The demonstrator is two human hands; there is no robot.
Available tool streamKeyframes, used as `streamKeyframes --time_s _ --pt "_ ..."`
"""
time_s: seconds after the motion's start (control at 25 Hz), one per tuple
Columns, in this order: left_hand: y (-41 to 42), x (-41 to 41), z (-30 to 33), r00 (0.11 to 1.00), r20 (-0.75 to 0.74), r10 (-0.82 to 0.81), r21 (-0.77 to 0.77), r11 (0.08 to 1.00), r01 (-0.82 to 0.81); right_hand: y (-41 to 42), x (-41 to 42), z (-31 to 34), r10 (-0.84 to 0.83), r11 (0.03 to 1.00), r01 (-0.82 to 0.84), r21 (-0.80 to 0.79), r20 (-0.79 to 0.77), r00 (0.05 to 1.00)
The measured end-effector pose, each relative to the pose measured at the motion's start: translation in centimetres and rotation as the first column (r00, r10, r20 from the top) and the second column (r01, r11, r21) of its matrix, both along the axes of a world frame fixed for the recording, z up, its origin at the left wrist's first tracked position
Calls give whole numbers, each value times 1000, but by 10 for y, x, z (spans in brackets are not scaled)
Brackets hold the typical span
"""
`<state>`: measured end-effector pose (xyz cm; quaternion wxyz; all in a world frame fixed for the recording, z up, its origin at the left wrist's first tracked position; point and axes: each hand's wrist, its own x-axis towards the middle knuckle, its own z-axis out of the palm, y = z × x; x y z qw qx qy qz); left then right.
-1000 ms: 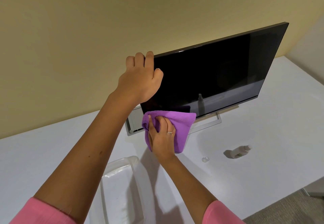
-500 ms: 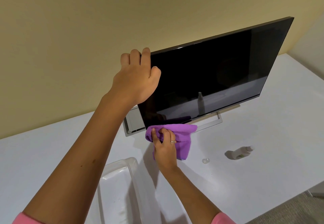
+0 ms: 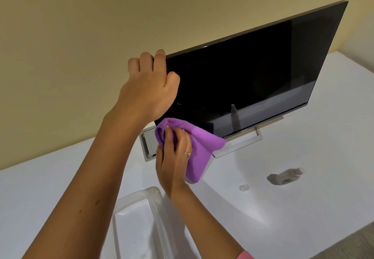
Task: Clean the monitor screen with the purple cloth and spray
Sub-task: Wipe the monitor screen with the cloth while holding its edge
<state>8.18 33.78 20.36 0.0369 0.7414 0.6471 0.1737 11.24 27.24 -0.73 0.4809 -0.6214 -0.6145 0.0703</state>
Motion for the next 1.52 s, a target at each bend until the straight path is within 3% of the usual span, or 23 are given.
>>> streamKeyframes --time_s 0.12,0.24,0.4,0.6,0.8,1.04,1.12,1.24,1.4,1.52 --pt "-1 0 -1 999 -23 -31 6 999 31 -2 -4 -21 31 999 -25 -32 191 981" --pt "0 -2 -3 1000 21 -6 7 1000 6 2 9 -32 -12 994 41 -103 271 962" --pt "1 -2 -7 998 56 -14 12 1000 13 32 46 -21 -200 969 213 -125 108 974" --pt "2 0 -8 996 90 -1 25 1000 -1 73 117 3 -350 933 301 -198 -303 886" --pt "2 0 -10 996 84 1 38 999 -5 101 186 13 -534 839 461 -289 -276 799" --pt "1 0 -9 997 76 14 36 999 -17 100 182 10 -402 916 356 -186 -389 829" --pt "2 0 -9 998 56 17 43 999 -20 92 162 9 -328 945 312 -102 -330 885" --pt "2 -1 -11 999 34 28 50 998 -30 85 129 6 -249 968 250 12 -80 965" --pt "3 -2 -11 999 -21 31 54 998 -30 73 83 5 -126 986 97 133 228 966" --pt "3 -1 -13 998 -62 27 75 997 -23 60 55 2 -3 983 -63 175 355 935"
